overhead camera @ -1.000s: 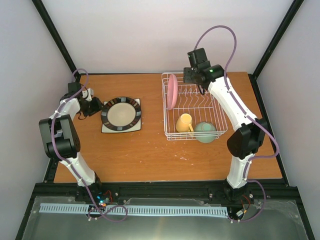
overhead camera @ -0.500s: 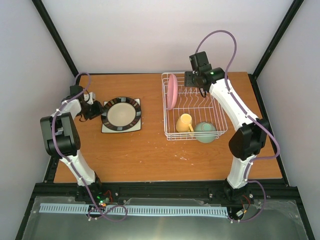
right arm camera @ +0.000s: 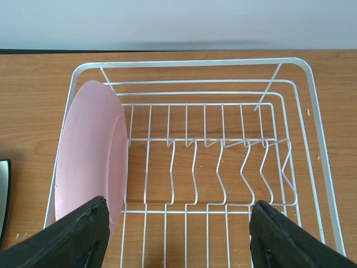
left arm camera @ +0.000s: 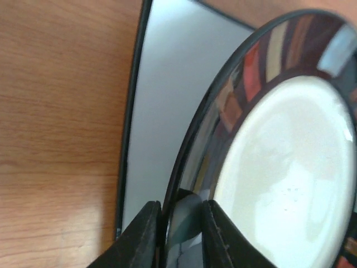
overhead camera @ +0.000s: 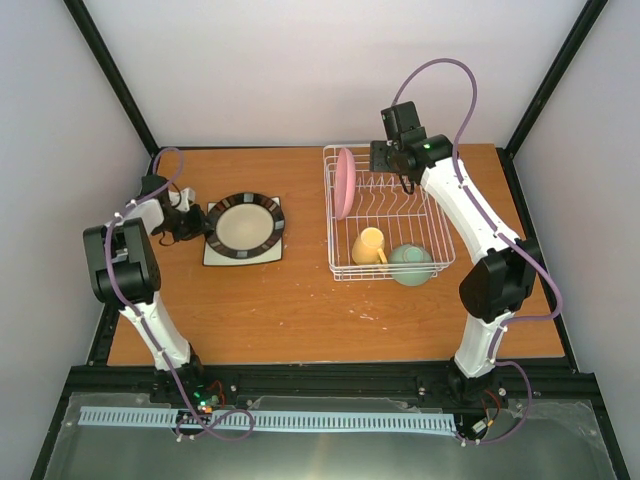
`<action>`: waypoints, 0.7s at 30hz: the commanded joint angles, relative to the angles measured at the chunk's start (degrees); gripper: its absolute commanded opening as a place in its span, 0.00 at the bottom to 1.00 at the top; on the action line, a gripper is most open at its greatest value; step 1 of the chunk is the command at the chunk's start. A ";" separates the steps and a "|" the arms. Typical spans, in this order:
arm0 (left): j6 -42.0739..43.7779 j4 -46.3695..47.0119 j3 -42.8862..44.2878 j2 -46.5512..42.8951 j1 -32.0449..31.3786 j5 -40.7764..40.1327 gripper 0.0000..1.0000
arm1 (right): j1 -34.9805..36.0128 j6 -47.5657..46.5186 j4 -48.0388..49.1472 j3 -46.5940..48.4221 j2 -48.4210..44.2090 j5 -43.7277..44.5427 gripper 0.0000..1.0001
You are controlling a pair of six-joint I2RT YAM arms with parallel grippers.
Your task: Load the mixed dishes into the dish rack
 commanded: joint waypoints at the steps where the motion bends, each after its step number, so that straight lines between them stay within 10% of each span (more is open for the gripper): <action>1: 1.42 0.21 1.99 1.66 0.37 -0.05 0.13 | -0.28 -0.29 0.92 -0.56 -1.76 -0.16 0.68; 17: 2.73 -5.29 8.55 -1.40 0.37 0.50 0.01 | -0.29 -2.23 1.03 0.72 -0.07 -4.14 0.67; 21: 2.80 -5.77 9.12 -2.21 0.37 0.98 0.01 | -0.23 -6.52 4.20 0.46 -0.46 -16.68 0.66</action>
